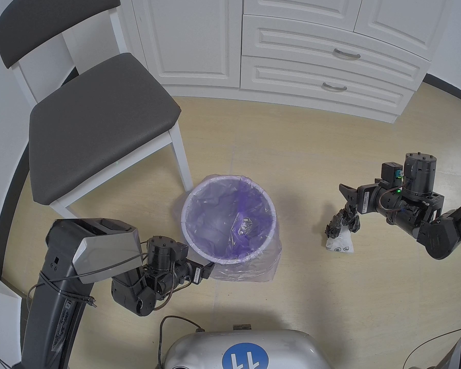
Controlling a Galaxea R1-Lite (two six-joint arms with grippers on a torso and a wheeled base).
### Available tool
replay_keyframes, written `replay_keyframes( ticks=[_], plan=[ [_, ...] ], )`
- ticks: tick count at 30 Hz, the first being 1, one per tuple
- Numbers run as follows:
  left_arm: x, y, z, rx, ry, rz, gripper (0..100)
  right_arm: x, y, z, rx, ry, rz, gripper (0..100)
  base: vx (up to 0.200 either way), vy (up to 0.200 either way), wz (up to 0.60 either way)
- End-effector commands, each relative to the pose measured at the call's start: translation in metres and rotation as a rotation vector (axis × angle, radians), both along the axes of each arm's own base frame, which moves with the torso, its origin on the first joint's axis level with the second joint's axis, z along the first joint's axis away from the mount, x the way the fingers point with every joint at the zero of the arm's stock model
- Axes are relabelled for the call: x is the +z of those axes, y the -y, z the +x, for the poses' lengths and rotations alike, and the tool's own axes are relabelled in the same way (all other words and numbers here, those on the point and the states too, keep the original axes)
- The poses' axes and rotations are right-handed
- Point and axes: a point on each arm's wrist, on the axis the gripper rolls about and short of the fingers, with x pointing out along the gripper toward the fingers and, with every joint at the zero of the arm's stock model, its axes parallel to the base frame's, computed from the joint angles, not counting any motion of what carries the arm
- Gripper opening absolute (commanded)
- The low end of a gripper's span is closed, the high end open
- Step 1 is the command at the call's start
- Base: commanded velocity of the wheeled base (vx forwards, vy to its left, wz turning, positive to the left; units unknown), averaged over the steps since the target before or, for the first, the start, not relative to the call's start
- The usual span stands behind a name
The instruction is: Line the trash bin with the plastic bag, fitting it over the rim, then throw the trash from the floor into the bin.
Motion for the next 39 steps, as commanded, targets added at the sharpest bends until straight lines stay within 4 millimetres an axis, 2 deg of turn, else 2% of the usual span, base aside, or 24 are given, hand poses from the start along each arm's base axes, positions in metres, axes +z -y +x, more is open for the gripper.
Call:
replay_keyframes(
  ticks=[1, 4, 9, 11, 12, 15, 18, 23, 24, 25, 26, 27, 30, 36, 38, 39],
  plan=[
    [0.003, -0.001, -0.002, 0.000, 0.006, -0.010, 100, 0.000, 0.000, 0.000, 0.000, -0.001, -0.001, 100, 0.000, 0.000, 0.00],
    [0.014, -0.007, -0.014, -0.008, 0.010, -0.024, 100, 0.000, 0.001, -0.001, 0.000, 0.000, 0.000, 100, 0.000, 0.000, 0.00],
    [0.034, -0.025, -0.062, -0.100, -0.048, -0.060, 100, 0.002, 0.002, -0.001, -0.003, 0.006, 0.002, 100, 0.000, 0.000, 0.00],
    [0.036, -0.028, -0.066, -0.108, -0.056, -0.063, 100, 0.002, 0.002, -0.001, -0.003, 0.006, 0.002, 100, 0.000, 0.000, 0.00],
    [0.041, -0.039, -0.078, -0.117, -0.070, -0.064, 100, 0.003, 0.002, -0.002, -0.005, 0.009, 0.002, 100, 0.000, 0.000, 0.00],
    [0.042, -0.051, -0.077, -0.094, -0.066, -0.059, 100, 0.004, 0.003, -0.002, -0.008, 0.010, 0.003, 100, 0.000, 0.000, 0.00],
    [0.041, -0.076, -0.059, -0.033, -0.023, -0.019, 100, 0.004, 0.006, -0.001, -0.015, 0.010, 0.003, 100, 0.000, 0.000, 0.00],
    [0.028, -0.106, -0.029, 0.031, -0.006, 0.010, 100, 0.003, 0.008, 0.001, -0.023, 0.009, 0.004, 100, 0.000, 0.000, 0.00],
    [0.028, -0.106, -0.029, 0.031, -0.006, 0.010, 100, 0.003, 0.008, 0.001, -0.023, 0.009, 0.004, 100, 0.000, 0.000, 0.00],
    [0.027, -0.115, -0.015, 0.060, -0.010, 0.011, 100, 0.003, 0.010, 0.002, -0.028, 0.010, 0.003, 100, 0.000, 0.000, 0.00],
    [0.027, -0.115, -0.015, 0.060, -0.010, 0.011, 100, 0.003, 0.010, 0.002, -0.028, 0.010, 0.003, 100, 0.000, 0.000, 0.00],
    [0.029, -0.121, -0.002, 0.080, -0.006, 0.011, 100, 0.003, 0.010, 0.002, -0.029, 0.010, 0.003, 100, 0.000, 0.000, 0.00],
    [0.038, -0.127, 0.021, 0.103, 0.034, 0.008, 100, 0.002, 0.012, 0.003, -0.034, 0.009, 0.003, 100, 0.000, 0.000, 0.00],
    [0.059, -0.123, 0.064, 0.144, 0.059, 0.028, 100, 0.000, 0.013, 0.006, -0.040, 0.003, 0.001, 100, 0.000, 0.000, 0.00],
    [0.060, -0.123, 0.073, 0.171, 0.072, 0.041, 100, 0.000, 0.013, 0.006, -0.038, 0.004, 0.002, 100, 0.000, 0.000, 0.00],
    [0.057, -0.122, 0.088, 0.217, 0.093, 0.060, 100, -0.001, 0.014, 0.007, -0.043, 0.001, 0.001, 100, 0.000, 0.000, 0.00]
  ],
)
